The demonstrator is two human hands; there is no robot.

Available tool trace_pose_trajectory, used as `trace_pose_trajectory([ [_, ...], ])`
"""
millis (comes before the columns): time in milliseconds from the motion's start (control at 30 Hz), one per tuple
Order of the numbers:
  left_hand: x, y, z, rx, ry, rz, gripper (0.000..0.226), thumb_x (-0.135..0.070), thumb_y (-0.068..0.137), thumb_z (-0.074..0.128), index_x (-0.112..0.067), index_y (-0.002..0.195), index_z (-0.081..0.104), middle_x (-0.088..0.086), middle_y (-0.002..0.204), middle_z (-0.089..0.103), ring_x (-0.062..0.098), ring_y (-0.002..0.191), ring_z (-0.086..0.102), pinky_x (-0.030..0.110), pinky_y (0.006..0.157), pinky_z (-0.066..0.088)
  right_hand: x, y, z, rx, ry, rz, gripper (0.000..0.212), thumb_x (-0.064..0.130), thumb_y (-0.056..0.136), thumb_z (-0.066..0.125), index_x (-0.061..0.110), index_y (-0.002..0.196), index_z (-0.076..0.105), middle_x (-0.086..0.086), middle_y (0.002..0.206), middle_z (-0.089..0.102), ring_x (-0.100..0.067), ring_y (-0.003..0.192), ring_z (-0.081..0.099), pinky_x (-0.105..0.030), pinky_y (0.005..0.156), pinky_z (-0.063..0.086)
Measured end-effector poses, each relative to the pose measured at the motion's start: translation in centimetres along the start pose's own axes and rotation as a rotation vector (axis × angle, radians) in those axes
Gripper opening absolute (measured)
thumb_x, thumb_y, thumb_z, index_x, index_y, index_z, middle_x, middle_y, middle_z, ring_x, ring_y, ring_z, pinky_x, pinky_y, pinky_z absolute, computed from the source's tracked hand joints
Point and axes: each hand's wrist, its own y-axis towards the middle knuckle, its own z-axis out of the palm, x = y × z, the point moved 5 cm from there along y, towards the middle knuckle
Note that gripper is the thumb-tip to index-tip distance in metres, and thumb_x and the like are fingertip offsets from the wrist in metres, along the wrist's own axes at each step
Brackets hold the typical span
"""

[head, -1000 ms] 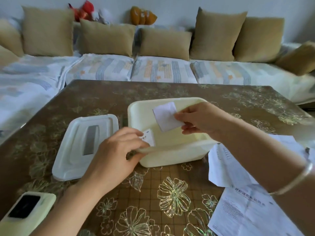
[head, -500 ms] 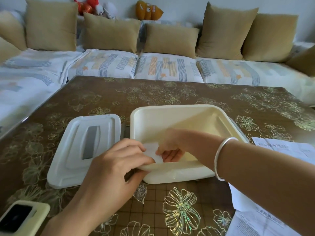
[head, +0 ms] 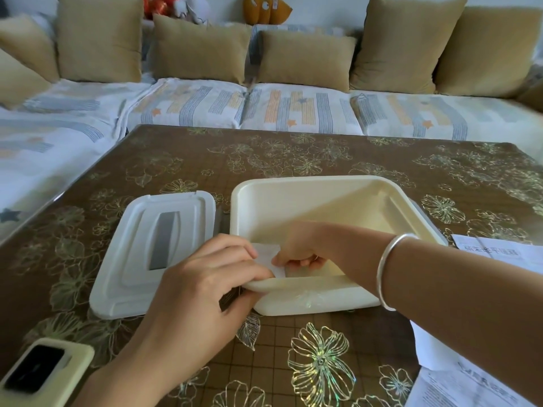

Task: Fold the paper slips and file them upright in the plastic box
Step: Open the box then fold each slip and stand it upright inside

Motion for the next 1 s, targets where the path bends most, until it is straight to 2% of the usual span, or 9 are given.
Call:
trace_pose_trajectory([
  [133,0.1,0.0,0.0,0.003,0.004,-0.016,0.025,-0.004,0.075,0.081,-0.025,0.082,0.071,-0.019,0.081,0.06,0.009,0.105,0.059,0.033,0.072,0.052,0.2,-0.3,-0.6,-0.017,0.049,-0.016,0.041,0.036,0.091,0.062,0.013,0.061,0.047,-0.002,0.056,0.042,-0.017,0.051,0.039,-0.025,0.054,0.038],
  [267,0.0,0.2,-0.2,0.005,0.027,-0.016,0.015,-0.014,0.078,0.077,-0.027,0.081,0.069,-0.021,0.082,0.06,0.003,0.104,0.058,0.03,0.072,0.052,0.6,-1.1,-1.4,0.004,0.217,-0.008,0.037,0.045,0.092,0.059,0.014,0.074,0.048,0.0,0.064,0.044,-0.012,0.05,0.034,-0.02,0.046,0.032],
  [367,0.0,0.3,-0.2,0.003,0.043,-0.018,0.008,-0.02,0.079,0.073,-0.026,0.08,0.068,-0.02,0.082,0.06,0.002,0.104,0.057,0.032,0.069,0.054,0.9,-2.2,-3.2,-0.131,0.287,-0.057,0.038,0.047,0.09,0.06,0.01,0.084,0.057,-0.002,0.071,0.053,-0.013,0.052,0.039,-0.021,0.046,0.034],
  [467,0.2,0.3,0.0,-0.002,0.072,-0.027,0.017,-0.011,0.076,0.079,-0.023,0.082,0.068,-0.019,0.085,0.062,0.005,0.108,0.057,0.037,0.067,0.055,0.9,-4.7,-5.1,-0.339,0.298,-0.137,0.045,0.05,0.087,0.062,0.006,0.08,0.063,-0.007,0.072,0.055,-0.021,0.058,0.044,-0.028,0.055,0.038],
  [600,0.1,0.7,0.2,-0.059,0.192,-0.072,0.02,-0.009,0.076,0.076,-0.017,0.094,0.074,-0.008,0.103,0.07,0.016,0.121,0.055,0.047,0.085,0.055,-0.1,-12.1,-5.7,-0.61,0.443,-0.356,0.041,0.042,0.089,0.062,0.003,0.082,0.065,0.0,0.063,0.058,-0.014,0.052,0.046,-0.024,0.051,0.038],
  [700,-1.0,0.6,0.4,-0.117,0.327,-0.144,0.036,-0.01,0.078,0.076,-0.015,0.113,0.071,0.002,0.13,0.062,0.023,0.135,0.043,0.047,0.108,0.04,-3.3,-17.9,-2.6,-0.746,0.53,-0.457,0.032,0.037,0.09,0.062,0.013,0.071,0.059,0.007,0.053,0.055,-0.001,0.04,0.043,-0.013,0.043,0.033],
  [800,-3.8,-0.1,0.7,-0.195,0.337,-0.1,0.042,-0.011,0.082,0.071,-0.014,0.124,0.065,0.004,0.141,0.053,0.024,0.14,0.035,0.038,0.118,0.022,-8.5,-20.4,2.2,-0.814,0.575,-0.386,0.026,0.034,0.089,0.064,0.019,0.067,0.059,0.005,0.051,0.057,-0.002,0.041,0.044,-0.012,0.045,0.033],
  [900,-8.0,-1.7,3.1,-0.234,0.166,0.049,0.028,-0.007,0.087,0.062,-0.013,0.113,0.069,0.001,0.131,0.06,0.02,0.131,0.046,0.04,0.114,0.034,-14.4,-21.4,7.5,-0.897,0.515,-0.19,0.022,0.035,0.084,0.066,0.024,0.066,0.059,0.005,0.057,0.061,-0.007,0.051,0.051,-0.017,0.05,0.038],
  [1000,-11.1,-3.7,7.6,-0.073,-0.084,0.107,0.024,-0.008,0.087,0.062,-0.019,0.106,0.072,-0.008,0.115,0.066,0.006,0.114,0.057,0.033,0.102,0.045,-17.8,-22.0,11.3,-1.035,0.202,-0.102,0.015,0.038,0.082,0.07,0.033,0.073,0.06,0.015,0.079,0.061,-0.009,0.081,0.057,-0.027,0.066,0.045],
])
